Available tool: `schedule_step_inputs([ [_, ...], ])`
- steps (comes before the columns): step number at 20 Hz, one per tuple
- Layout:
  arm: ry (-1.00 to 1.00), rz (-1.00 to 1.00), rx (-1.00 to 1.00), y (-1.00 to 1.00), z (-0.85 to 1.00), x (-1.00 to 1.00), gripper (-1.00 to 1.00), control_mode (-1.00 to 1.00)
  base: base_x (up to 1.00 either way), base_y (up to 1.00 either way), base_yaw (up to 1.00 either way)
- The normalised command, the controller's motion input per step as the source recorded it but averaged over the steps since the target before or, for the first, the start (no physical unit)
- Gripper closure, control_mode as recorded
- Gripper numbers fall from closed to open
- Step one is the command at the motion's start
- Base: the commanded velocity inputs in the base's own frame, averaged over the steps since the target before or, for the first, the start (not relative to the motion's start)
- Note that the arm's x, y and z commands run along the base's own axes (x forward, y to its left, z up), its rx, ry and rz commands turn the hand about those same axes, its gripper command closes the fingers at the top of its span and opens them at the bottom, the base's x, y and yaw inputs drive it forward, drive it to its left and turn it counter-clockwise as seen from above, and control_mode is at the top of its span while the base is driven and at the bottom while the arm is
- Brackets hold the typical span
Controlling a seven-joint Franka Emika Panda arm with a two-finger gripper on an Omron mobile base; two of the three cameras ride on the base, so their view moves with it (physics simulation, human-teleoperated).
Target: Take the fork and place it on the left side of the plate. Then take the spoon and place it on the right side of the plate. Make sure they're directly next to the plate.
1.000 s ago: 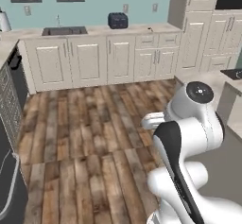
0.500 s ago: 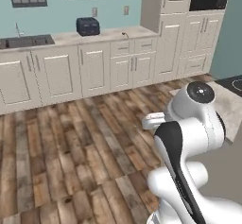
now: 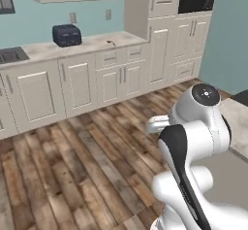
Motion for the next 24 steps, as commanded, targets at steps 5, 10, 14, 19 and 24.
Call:
schedule_step_inputs([
  [5,0.00,0.00,0.00,0.00,0.00,0.00,-1.00,1.00,1.00,0.40,-0.32],
  [10,0.00,0.00,0.00,0.00,0.00,0.00,-1.00,1.00,1.00,0.30,-0.24],
  [14,0.00,0.00,0.00,0.00,0.00,0.00,-1.00,1.00,1.00,0.35,-0.20],
  [19,0.00,0.00,0.00,0.00,0.00,0.00,-1.00,1.00,1.00,0.37,-0.16],
  [24,0.00,0.00,0.00,0.00,0.00,0.00,-1.00,1.00,1.00,0.27,-0.15],
])
